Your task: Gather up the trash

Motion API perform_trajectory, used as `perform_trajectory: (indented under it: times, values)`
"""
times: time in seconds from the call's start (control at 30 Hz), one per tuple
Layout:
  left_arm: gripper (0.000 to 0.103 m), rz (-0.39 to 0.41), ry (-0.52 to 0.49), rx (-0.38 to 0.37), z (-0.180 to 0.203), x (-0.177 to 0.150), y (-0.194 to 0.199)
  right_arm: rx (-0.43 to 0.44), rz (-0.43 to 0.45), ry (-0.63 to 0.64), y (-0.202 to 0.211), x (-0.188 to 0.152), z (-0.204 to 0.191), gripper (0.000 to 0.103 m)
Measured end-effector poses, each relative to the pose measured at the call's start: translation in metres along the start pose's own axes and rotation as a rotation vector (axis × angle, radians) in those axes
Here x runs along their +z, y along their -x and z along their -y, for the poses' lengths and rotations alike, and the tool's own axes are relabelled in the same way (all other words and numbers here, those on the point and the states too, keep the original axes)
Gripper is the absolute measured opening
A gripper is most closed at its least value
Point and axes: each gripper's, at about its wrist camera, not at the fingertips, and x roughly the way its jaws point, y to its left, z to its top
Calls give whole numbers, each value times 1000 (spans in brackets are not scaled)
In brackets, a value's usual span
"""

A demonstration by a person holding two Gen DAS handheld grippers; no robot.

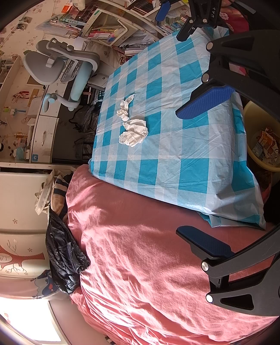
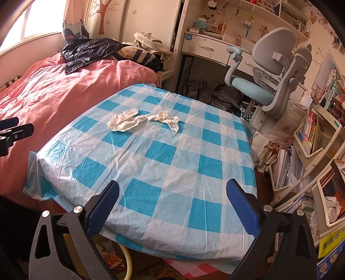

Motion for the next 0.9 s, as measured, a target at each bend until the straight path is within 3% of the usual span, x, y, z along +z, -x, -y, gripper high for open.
perform_trajectory:
  times: [0.53, 0.67, 0.9]
  values:
    - [96, -12, 9, -18, -2, 7, -8, 6, -13, 24, -5, -1, -5, 95]
    - [95, -38, 49, -31, -6, 16, -23, 17, -30, 31, -12, 3, -6, 95]
    - [95, -59, 23, -18, 12, 41, -58, 71, -66, -5, -46, 11, -1, 95]
